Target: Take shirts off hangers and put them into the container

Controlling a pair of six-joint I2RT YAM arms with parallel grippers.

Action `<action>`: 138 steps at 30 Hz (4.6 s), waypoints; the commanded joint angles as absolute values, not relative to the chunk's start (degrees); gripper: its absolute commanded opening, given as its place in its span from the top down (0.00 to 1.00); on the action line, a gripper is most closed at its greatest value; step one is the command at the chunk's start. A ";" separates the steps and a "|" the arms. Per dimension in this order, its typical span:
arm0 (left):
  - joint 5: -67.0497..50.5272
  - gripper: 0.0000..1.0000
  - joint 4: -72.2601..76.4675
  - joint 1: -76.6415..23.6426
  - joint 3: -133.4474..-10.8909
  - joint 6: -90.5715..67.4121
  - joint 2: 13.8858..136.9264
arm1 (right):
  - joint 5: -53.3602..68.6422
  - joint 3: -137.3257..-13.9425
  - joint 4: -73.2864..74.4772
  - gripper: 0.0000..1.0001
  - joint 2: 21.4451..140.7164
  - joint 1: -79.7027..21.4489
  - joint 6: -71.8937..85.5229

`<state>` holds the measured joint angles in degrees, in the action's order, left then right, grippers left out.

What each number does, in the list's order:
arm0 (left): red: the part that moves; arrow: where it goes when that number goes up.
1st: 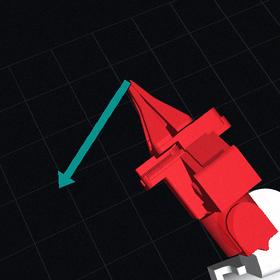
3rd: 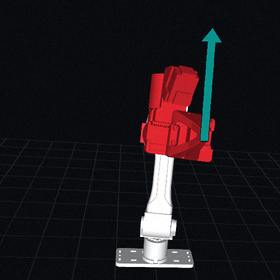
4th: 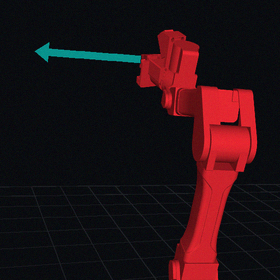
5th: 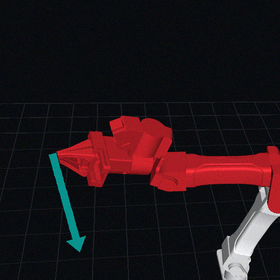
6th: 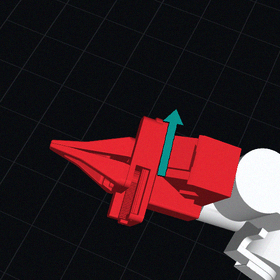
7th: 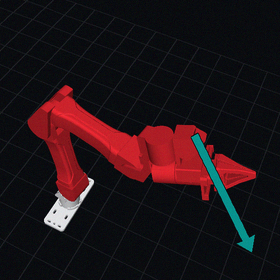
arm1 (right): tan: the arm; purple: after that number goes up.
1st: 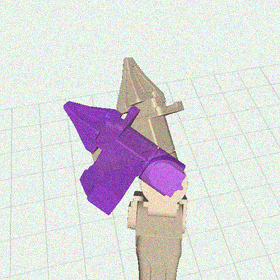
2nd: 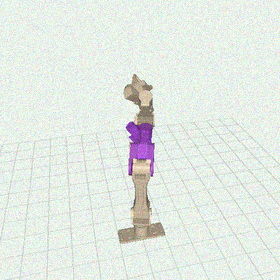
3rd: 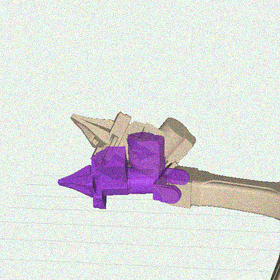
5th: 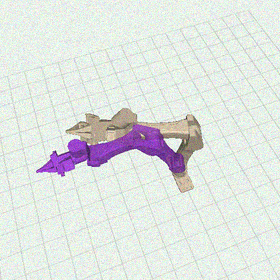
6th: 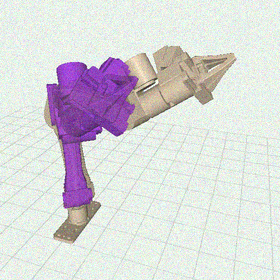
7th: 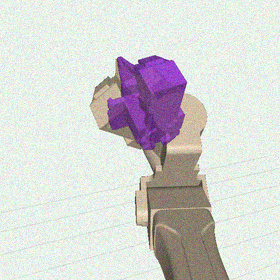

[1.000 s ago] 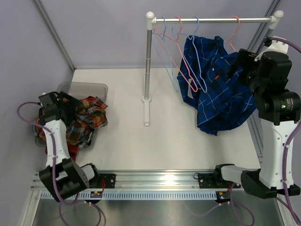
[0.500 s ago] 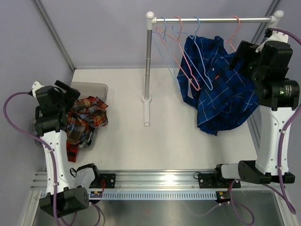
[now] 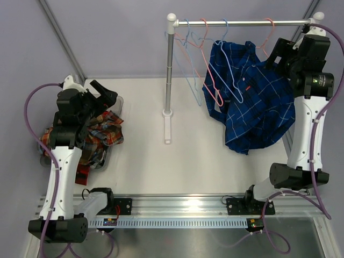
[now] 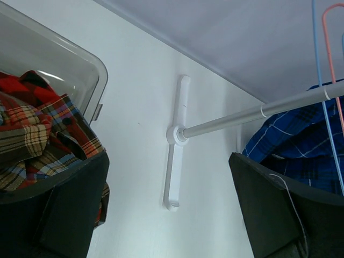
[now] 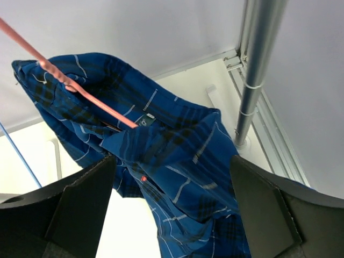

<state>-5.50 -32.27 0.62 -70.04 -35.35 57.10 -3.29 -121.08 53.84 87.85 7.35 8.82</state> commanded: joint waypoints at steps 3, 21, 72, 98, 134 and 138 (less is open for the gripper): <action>-8.61 0.01 -28.56 -0.97 -73.12 -32.43 56.25 | 3.33 -117.87 47.99 0.08 89.91 7.56 7.03; -13.09 0.01 -30.15 -0.97 -74.09 -31.73 52.74 | 13.16 -108.19 42.45 1.00 80.86 5.28 7.04; 4.40 0.07 -22.94 -65.83 -109.86 -10.02 88.68 | 32.70 -83.14 70.22 1.00 41.84 -9.67 16.79; 18.80 1.00 -34.51 -65.75 -125.58 -11.78 97.91 | 31.03 -90.43 72.68 0.21 42.19 -10.37 16.35; 67.41 1.00 -12.23 -59.33 -108.11 5.62 63.66 | 33.49 -75.78 66.43 1.00 24.78 -11.87 20.92; 68.64 1.00 -14.49 -59.33 -107.75 4.75 61.26 | 32.88 -70.06 68.64 1.00 26.28 -11.87 20.56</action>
